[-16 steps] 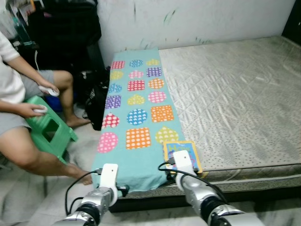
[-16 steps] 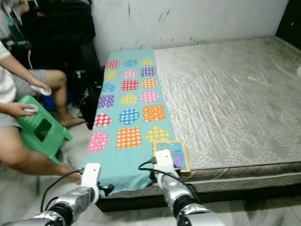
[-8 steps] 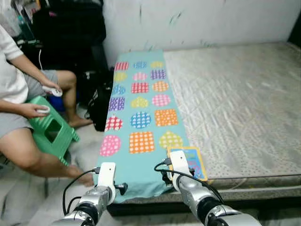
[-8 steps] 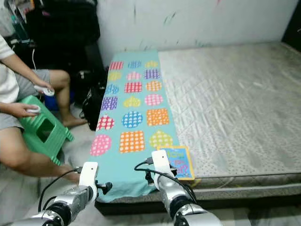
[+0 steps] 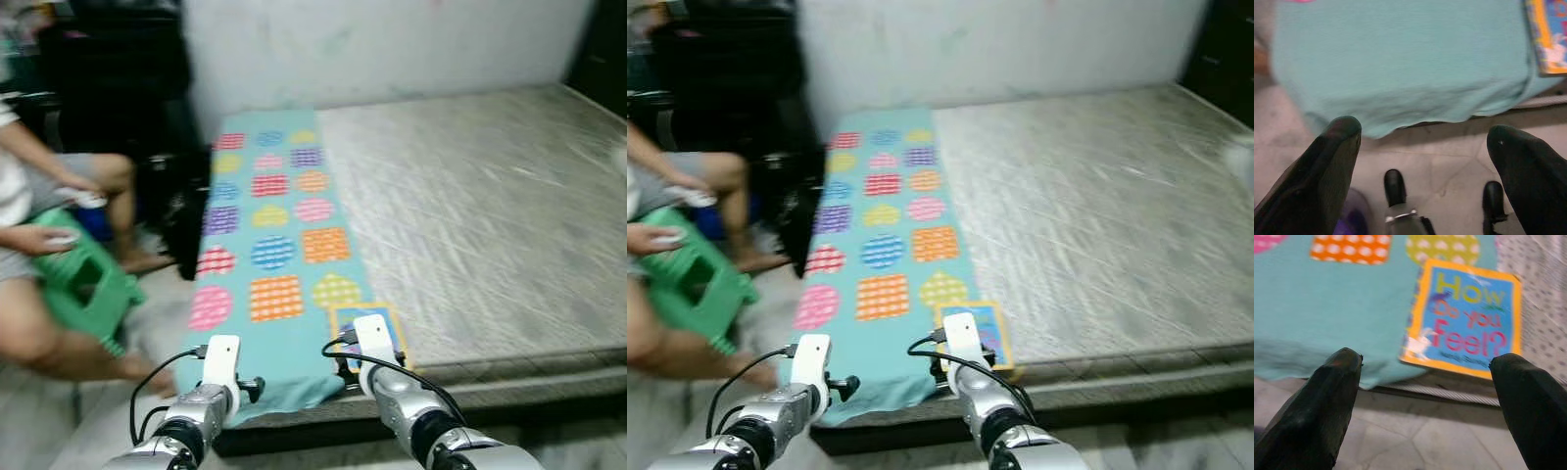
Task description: Clean up the room
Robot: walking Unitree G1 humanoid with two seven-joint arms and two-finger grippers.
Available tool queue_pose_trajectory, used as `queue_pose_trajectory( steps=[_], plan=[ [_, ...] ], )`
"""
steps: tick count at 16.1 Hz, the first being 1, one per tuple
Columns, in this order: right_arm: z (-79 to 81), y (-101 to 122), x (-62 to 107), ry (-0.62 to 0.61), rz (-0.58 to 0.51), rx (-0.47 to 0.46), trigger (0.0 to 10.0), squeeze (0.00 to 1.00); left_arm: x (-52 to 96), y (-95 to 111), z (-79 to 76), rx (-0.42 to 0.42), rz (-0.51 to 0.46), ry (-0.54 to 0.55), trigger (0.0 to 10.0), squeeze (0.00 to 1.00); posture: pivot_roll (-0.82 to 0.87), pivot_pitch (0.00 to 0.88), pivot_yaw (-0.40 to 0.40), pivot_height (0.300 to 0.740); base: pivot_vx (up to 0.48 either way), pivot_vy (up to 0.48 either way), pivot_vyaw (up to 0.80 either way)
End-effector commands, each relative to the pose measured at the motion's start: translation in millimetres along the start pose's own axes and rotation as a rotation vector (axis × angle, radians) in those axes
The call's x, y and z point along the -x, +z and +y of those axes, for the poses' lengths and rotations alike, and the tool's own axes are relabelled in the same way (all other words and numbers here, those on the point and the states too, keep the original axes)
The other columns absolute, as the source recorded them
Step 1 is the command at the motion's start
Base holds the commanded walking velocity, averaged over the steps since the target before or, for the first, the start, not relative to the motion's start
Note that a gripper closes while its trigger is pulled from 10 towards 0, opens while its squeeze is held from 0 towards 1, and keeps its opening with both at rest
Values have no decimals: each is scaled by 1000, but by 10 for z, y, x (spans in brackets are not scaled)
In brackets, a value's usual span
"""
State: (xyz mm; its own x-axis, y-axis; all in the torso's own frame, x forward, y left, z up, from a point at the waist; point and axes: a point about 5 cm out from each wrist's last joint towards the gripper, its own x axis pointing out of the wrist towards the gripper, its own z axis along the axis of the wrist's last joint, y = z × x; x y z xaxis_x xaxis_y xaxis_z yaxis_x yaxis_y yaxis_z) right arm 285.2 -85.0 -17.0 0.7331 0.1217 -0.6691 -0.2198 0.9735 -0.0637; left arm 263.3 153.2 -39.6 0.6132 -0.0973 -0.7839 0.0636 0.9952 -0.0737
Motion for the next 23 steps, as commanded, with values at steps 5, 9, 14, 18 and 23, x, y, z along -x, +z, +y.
queue_pose_trajectory(
  steps=[5, 9, 14, 18, 23],
  plan=[
    [7, 80, -6, 3, -25, 6, 10000, 0, 4, 10, 34, 6, -2, 17, 10000, 0, -94, 0, 74, 740, 0, 66, 0],
    [8, 82, -6, 3, -25, 6, 10000, 0, 4, 16, 31, -3, -4, 13, 10000, 0, -95, 0, 75, 740, 0, 88, 0],
    [7, 87, -6, 3, -26, 8, 10000, 0, 2, 40, 14, -2, -21, -2, 10000, 0, -95, 0, 74, 740, 0, 0, 0],
    [6, 97, -7, 2, -29, 9, 10000, 0, 2, 64, 3, 0, -32, -14, 10000, 0, -96, 0, 75, 740, 337, 0, 0],
    [4, 107, -8, 1, -32, 9, 10000, 0, 1, 82, -8, 0, -43, -24, 10000, 0, -96, 0, 75, 740, 371, 0, 0]
  ],
)
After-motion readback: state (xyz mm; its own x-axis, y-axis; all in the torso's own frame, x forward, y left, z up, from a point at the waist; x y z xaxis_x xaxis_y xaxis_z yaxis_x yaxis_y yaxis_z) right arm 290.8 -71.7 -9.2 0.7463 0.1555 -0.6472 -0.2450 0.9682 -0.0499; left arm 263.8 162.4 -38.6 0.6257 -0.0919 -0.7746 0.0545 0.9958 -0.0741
